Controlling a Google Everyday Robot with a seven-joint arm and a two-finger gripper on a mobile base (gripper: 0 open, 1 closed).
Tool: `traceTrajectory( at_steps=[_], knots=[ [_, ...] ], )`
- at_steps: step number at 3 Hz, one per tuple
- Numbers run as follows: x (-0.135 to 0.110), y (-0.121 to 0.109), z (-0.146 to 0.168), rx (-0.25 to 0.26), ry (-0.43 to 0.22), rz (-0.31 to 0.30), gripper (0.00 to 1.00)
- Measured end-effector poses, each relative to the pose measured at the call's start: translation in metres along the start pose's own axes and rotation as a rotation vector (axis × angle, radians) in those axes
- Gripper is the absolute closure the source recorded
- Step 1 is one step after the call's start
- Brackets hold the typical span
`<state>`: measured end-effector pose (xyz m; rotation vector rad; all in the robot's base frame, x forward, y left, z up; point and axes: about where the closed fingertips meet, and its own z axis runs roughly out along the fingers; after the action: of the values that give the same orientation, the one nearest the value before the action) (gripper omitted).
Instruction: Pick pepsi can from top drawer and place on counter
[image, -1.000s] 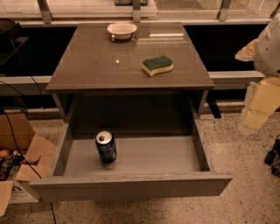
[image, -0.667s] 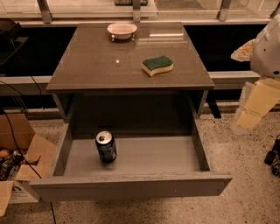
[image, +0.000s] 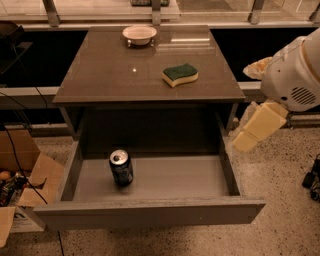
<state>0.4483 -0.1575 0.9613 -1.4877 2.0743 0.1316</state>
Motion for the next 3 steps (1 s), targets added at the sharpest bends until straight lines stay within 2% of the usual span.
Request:
traceTrajectory(
  at_steps=[1, 2, 3],
  knots=[
    [-0.021, 0.001, 0.031, -0.041, -0.15, 0.052, 0.0],
    [-0.031, 0.004, 0.028, -0.052, -0.185, 0.064, 0.0],
    [-0.035, 0.007, 0.048, -0.065, -0.206, 0.053, 0.0]
  ],
)
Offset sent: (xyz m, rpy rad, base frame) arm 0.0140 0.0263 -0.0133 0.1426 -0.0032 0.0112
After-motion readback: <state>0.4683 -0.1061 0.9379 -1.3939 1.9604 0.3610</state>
